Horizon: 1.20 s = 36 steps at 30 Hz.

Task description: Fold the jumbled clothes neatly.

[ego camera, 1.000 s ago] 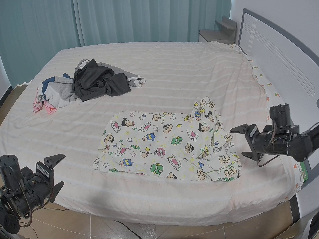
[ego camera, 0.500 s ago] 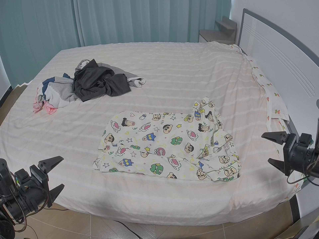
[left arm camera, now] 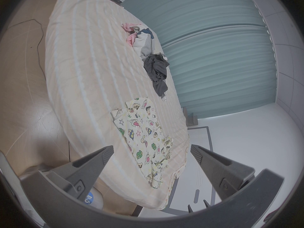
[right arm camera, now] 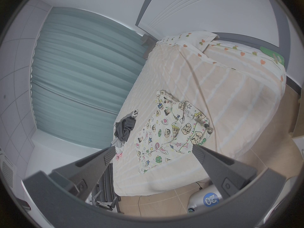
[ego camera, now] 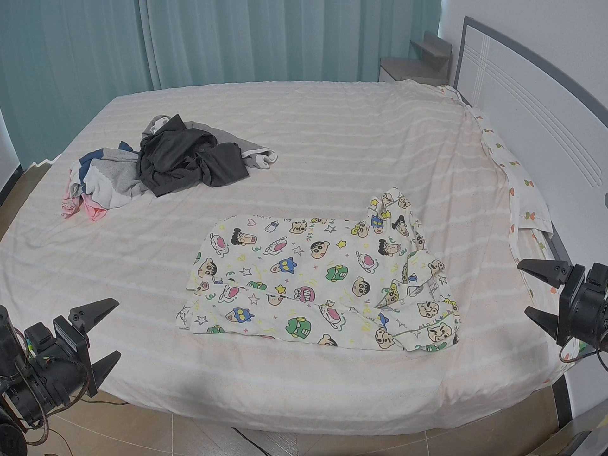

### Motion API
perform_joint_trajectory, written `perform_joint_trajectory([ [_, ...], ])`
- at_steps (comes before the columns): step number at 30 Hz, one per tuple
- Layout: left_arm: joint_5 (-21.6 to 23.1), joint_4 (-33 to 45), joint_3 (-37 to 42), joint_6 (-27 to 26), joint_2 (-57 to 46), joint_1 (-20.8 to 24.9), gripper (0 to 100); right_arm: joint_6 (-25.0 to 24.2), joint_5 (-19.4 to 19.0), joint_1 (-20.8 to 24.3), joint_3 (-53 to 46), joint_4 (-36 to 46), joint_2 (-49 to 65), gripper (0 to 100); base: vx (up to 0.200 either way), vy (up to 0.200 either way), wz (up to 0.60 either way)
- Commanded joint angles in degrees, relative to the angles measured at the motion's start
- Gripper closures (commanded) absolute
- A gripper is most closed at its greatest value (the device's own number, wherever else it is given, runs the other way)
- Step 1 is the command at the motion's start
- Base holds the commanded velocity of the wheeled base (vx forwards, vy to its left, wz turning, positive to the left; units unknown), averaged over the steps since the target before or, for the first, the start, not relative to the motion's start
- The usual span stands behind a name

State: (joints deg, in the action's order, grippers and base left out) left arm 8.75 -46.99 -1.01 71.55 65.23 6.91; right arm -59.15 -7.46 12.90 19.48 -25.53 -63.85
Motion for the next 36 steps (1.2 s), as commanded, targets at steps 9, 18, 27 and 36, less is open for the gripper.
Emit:
perform_joint_trajectory([
  [9,-0.1,0.4,0.9,-1.1,0.3,0.0,0,3.9,-0.3,3.7,-1.5,-0.1,1.2,0,0.200,0.000,0.00],
  [18,-0.1,0.4,0.9,-1.1,0.8,0.1,0,11.7,-0.4,4.1,-2.3,-0.1,-1.8,0,0.200,0.000,0.00],
  [27,-0.2,0.0,0.5,-8.6,0.8,0.7,0,15.0,-1.6,3.7,-4.2,-0.8,-4.4,0,0.022,0.000,0.00],
  [36,-4.3,0.6,-9.7,-21.2,12.7,0.3,0,21.4,-1.9,3.7,-1.7,-1.2,-8.3,0,0.000,0.000,0.00],
])
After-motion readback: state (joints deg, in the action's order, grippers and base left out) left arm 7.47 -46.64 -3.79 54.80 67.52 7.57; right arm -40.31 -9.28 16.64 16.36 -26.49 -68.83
